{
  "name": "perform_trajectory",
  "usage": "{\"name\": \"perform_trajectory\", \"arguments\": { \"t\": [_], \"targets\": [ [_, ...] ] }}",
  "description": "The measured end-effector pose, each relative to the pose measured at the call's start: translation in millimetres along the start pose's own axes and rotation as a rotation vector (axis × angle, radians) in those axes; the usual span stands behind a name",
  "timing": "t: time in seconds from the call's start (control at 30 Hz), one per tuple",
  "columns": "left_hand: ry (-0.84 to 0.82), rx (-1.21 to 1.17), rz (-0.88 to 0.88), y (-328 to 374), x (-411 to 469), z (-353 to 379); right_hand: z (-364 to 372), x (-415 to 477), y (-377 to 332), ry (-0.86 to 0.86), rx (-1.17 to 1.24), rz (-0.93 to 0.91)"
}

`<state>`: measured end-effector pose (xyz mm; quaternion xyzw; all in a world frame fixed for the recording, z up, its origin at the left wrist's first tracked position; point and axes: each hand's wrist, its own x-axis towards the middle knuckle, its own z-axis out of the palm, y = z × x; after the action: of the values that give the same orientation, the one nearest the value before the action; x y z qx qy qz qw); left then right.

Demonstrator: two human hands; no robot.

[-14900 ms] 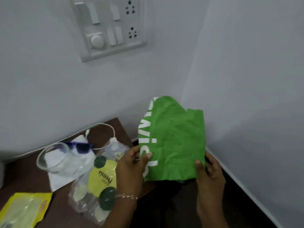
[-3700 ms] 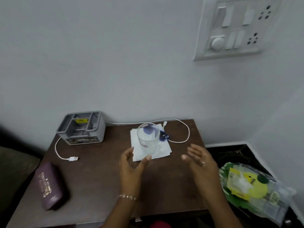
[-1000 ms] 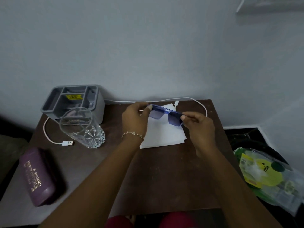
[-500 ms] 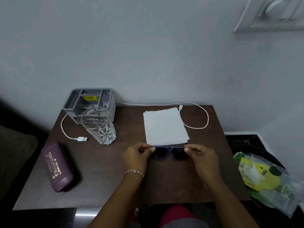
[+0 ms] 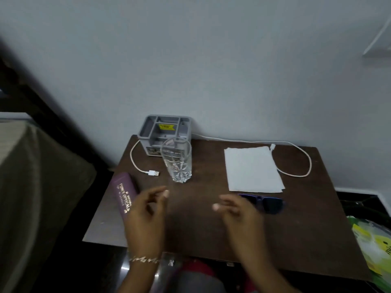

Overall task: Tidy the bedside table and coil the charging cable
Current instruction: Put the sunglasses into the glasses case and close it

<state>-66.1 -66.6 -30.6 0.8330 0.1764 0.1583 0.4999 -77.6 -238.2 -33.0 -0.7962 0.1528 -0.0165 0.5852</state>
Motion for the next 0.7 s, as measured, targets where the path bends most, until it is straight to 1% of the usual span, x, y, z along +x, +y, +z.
{"name": "perform_trajectory", "arguments": {
  "t": [0.1,0.17,0.2,0.3,0.37,0.47,0.53,0.63,0.7],
  "targets": [
    [0.131,0.136,-0.063,-33.3,37.5,-36.3,69.4,-17.9,-14.1,-0.174,-0.072,-0.043],
    [0.126,0.201,-0.108,-48.3,69.5,-50.4,108.2,-28.7,-24.6,-0.257,-0.181,-0.112],
    [0.088,0.214,-0.104,-51.7,83.9,-54.5,122.4,-32.3,-29.9,-0.289,-0.244,-0.119],
    [-0.100,0.235,-0.013,-59.2,113.4,-56.2,151.5,-36.3,-36.3,-0.359,-0.370,-0.097],
    [-0.183,0.248,0.011,-63.7,120.6,-54.7,162.8,-35.5,-33.3,-0.353,-0.457,-0.118],
    [-0.188,0.314,0.031,-74.1,122.2,-54.2,165.6,-29.9,-26.3,-0.331,-0.490,-0.147],
    [-0.181,0.288,0.010,-82.0,118.7,-54.7,158.4,-25.2,-21.4,-0.333,-0.472,-0.185],
    [-0.191,0.164,-0.083,-84.4,102.2,-54.3,130.6,-18.6,-12.6,-0.366,-0.471,-0.278],
    [-0.187,-0.001,-0.153,-78.4,83.1,-50.7,103.2,-12.3,-4.1,-0.407,-0.501,-0.360]
  ]
}}
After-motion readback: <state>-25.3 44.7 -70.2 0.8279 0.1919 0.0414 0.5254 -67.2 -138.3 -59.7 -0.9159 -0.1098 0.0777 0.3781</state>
